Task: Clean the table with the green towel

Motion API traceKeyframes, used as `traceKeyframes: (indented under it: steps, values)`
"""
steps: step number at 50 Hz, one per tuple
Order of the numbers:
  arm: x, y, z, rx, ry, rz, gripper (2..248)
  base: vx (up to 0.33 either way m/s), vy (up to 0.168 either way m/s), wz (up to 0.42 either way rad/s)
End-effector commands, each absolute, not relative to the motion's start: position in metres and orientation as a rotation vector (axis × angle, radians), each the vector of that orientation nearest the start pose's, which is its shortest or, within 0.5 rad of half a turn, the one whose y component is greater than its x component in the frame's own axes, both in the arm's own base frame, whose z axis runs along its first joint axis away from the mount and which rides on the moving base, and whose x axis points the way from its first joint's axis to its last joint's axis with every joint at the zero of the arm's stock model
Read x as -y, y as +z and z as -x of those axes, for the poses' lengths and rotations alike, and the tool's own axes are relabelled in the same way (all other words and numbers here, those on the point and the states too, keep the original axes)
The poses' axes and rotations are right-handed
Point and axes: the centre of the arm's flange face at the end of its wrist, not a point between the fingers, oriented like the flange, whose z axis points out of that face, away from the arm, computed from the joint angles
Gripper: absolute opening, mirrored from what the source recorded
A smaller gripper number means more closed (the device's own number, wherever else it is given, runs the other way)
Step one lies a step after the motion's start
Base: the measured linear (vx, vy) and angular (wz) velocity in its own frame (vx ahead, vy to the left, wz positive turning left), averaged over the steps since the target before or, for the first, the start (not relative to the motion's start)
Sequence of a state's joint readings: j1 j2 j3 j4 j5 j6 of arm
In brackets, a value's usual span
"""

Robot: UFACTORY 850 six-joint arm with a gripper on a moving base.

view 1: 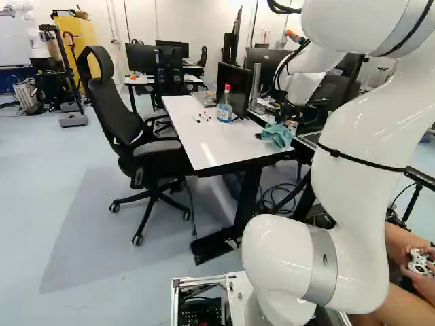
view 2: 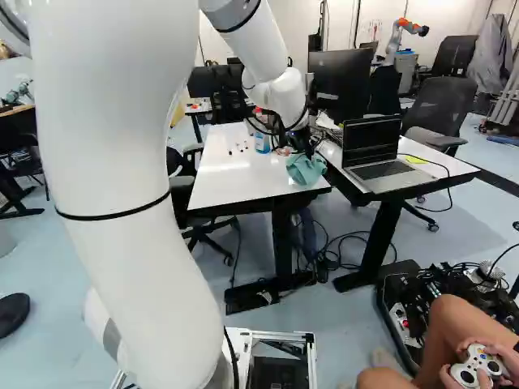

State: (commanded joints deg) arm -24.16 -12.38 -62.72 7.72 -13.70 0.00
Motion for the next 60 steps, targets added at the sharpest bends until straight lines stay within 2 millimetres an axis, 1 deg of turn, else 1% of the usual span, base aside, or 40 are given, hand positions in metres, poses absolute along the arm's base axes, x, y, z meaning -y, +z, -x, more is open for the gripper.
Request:
traceKeyframes:
  steps: [4,5,9,10,15,16,20,21,25,26,30,31,60]
  values:
    - [0.2271,0.5165,-0.5131,-0.814,-1.007,2.93,55,0.0,0.0,0.0]
    - [0.2271,0.5165,-0.5131,-0.814,-1.007,2.93,89,0.0,0.0,0.0]
    - [0.2271,0.5165,-0.5131,-0.814,-1.007,2.93,89,0.0,0.0,0.0]
    - [0.2271,0.5165,-0.5131,-0.814,-1.007,2.93,124,0.0,0.0,0.0]
    - [0.2271,0.5165,-0.5131,-0.814,-1.007,2.93,124,0.0,0.0,0.0]
    - [0.2271,0.5165,-0.5131,-0.814,-1.007,2.93,161,0.0,0.0,0.0]
    - [0.2271,0.5165,-0.5131,-0.814,-1.007,2.93,161,0.0,0.0,0.0]
    - [0.2271,0.5165,-0.5131,-0.814,-1.007,2.93,198,0.0,0.0,0.0]
    - [0.2271,0.5165,-0.5131,-0.814,-1.007,2.93,198,0.0,0.0,0.0]
    - [0.2271,0.5165,-0.5131,-0.814,-1.007,2.93,236,0.0,0.0,0.0]
    - [0.2271,0.5165,-0.5131,-0.814,-1.007,2.93,236,0.0,0.0,0.0]
    - [0.2271,0.5165,-0.5131,-0.814,-1.007,2.93,247,0.0,0.0,0.0]
    - [0.2262,0.516,-0.5128,-0.812,-1.009,2.93,247,0.0,0.0,0.0]
